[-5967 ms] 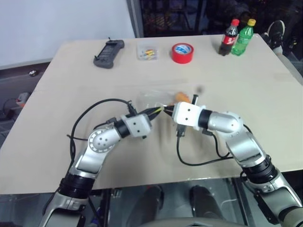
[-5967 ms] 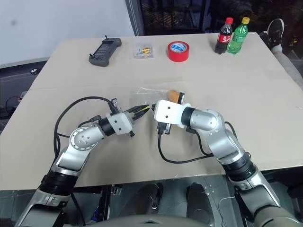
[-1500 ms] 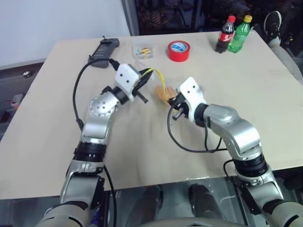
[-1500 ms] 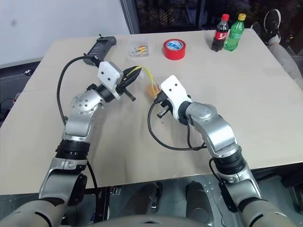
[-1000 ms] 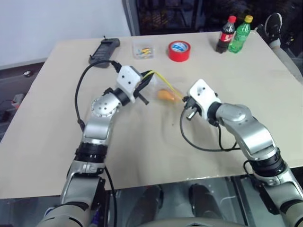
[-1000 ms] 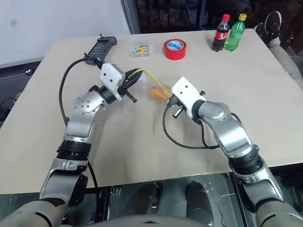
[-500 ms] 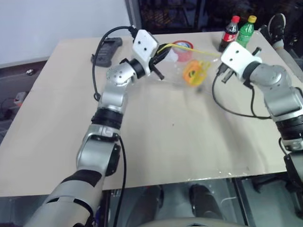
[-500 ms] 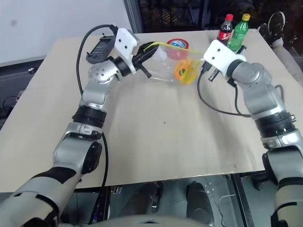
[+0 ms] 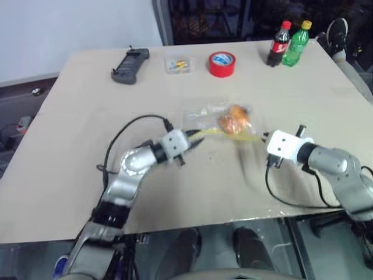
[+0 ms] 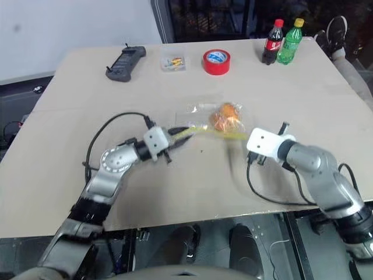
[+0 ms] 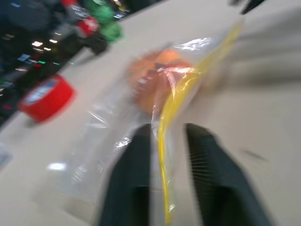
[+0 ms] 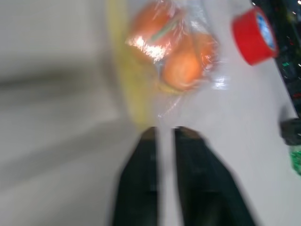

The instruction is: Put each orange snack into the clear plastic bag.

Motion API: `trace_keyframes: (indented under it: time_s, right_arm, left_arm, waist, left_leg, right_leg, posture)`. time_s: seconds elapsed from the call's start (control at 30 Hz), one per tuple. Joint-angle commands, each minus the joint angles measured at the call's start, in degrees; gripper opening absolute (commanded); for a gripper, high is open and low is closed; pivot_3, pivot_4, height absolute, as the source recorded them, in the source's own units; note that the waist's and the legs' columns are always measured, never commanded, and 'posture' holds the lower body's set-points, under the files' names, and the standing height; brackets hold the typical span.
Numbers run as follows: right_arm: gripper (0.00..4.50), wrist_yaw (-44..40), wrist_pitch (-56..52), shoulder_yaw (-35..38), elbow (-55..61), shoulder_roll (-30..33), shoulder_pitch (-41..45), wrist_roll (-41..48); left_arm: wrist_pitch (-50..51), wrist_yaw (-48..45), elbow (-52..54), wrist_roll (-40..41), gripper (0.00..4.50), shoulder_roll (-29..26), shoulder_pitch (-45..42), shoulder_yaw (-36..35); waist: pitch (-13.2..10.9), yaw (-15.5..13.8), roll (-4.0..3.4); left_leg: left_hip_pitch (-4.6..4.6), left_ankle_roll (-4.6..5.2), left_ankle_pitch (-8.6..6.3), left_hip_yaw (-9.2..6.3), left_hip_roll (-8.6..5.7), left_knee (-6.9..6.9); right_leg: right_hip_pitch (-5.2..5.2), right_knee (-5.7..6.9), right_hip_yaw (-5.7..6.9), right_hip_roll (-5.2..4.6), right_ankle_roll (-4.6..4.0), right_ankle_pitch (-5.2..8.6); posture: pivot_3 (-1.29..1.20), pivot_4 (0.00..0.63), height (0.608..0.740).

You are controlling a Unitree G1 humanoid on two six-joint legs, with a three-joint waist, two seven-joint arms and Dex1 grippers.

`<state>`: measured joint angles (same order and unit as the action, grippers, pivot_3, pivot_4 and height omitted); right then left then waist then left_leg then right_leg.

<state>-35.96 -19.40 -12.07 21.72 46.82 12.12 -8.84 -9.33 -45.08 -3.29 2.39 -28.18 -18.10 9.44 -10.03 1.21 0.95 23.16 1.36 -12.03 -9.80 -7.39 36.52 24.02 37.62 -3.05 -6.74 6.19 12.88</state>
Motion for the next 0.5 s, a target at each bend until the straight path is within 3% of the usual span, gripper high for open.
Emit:
trace_keyframes:
  time_s: [0.03, 0.13, 0.17, 0.27, 0.5]
  right_arm:
    - [2.41, -1.65, -1.40, 8.62, 4.70, 0.36, -4.54, 4.79]
    - [3.90, -3.93, -3.59, 16.86, 7.14, 0.20, -9.49, 10.88]
    - [4.49, -5.08, -4.02, 20.08, 7.96, -0.21, -11.18, 13.72]
    - [4.49, -8.64, -5.81, 29.65, 9.87, -1.05, -15.00, 22.12]
    - [4.49, -11.22, -10.30, 35.81, 12.40, 0.07, -16.78, 30.07]
  left_arm:
    - [7.40, -3.06, 8.54, 7.83, 3.10, -3.28, 2.75, -4.88]
    - [13.59, -4.90, 12.56, 14.70, 4.49, -6.78, 6.03, -10.30]
    - [16.02, -6.17, 13.75, 17.58, 4.50, -8.17, 7.39, -12.16]
    - [21.01, -11.23, 16.00, 25.77, 4.50, -12.58, 11.41, -18.48]
    - [26.44, -15.35, 16.30, 31.64, 4.50, -16.82, 13.54, -23.40]
  waist:
    - [-0.02, -0.41, 0.00]
    - [-0.02, -0.52, 0.00]
    - [-0.01, -0.54, -0.01]
    - [0.00, -0.36, -0.03]
    - [0.00, -0.63, -0.03]
  left_leg:
    - [-0.22, 0.00, -0.01, -0.01, 0.01, -0.02]
    - [-0.30, 0.01, -0.02, -0.05, 0.03, -0.03]
    - [-0.30, 0.01, -0.02, -0.07, 0.04, -0.04]
    - [-0.33, 0.01, -0.02, -0.05, 0.10, -0.13]
    - [-0.36, 0.01, -0.03, -0.04, 0.13, -0.19]
  right_leg:
    - [-0.27, -0.06, 0.01, 0.00, 0.01, 0.02]
    - [-0.39, -0.14, 0.05, 0.00, 0.16, 0.12]
    - [-0.39, -0.16, 0.06, 0.00, 0.04, 0.04]
    - [-0.39, -0.25, 0.05, 0.05, 0.01, 0.03]
    - [-0.46, -0.37, 0.09, 0.04, 0.01, 0.03]
  posture:
    - [0.00, 0.150, 0.740]
    - [0.00, 0.150, 0.740]
    - [0.00, 0.150, 0.740]
    - [0.00, 0.150, 0.740]
    - [0.00, 0.150, 0.740]
